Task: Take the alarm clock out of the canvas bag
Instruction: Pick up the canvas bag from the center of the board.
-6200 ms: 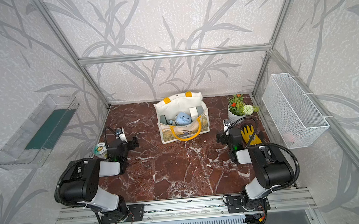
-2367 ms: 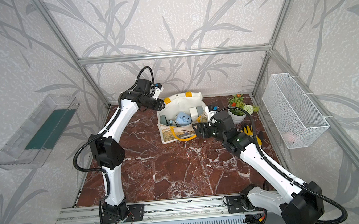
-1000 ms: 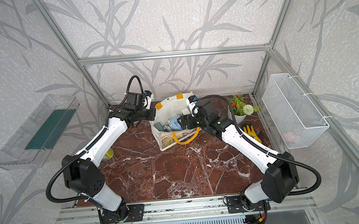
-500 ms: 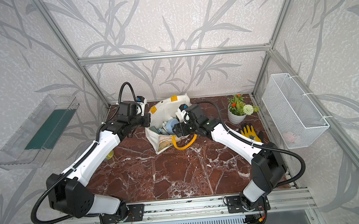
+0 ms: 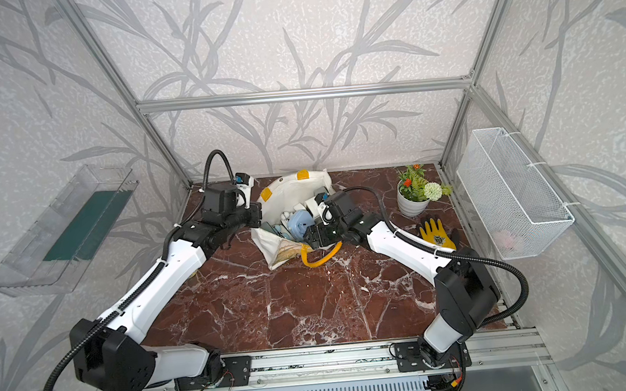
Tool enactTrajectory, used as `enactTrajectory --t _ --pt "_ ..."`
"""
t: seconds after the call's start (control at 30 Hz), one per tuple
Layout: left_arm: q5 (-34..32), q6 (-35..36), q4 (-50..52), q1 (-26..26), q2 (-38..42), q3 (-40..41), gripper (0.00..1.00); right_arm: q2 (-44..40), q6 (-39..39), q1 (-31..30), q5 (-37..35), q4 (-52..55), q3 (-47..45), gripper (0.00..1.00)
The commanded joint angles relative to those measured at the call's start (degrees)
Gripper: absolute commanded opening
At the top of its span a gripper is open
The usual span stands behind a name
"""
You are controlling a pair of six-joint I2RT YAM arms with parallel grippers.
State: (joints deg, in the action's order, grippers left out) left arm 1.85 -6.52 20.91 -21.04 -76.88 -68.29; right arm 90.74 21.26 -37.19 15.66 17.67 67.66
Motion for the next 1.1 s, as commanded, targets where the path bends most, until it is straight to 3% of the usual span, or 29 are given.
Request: enactTrajectory --t 0.0,0.6,0.73,0.9,1.07 --pt "-2.52 1.05 -5.99 -1.42 3.88 -1.04 0.0 -0.15 0.72 -0.39 -0.47 1.27 -1.86 0.82" --pt "-6.03 -0.15 -7.77 -8.29 8.66 6.63 0.0 -5.05 0.74 -0.25 -10.07 -0.96 -5.67 0.88" --pt "-6.57 0.47 -7.03 -10.09 8.83 6.94 0.0 -4.48 4.4 0.25 -8.56 -2.46 -6.28 0.9" --pt "-7.89 0.98 -7.5 -12.27 9.07 7.72 0.0 -2.83 12.09 3.2 0.32 -8.43 -8.0 0.9" --pt "-10.12 2.0 -7.97 -14.73 9.55 8.39 0.0 -2.33 14.79 3.71 0.7 -10.87 -7.98 0.9"
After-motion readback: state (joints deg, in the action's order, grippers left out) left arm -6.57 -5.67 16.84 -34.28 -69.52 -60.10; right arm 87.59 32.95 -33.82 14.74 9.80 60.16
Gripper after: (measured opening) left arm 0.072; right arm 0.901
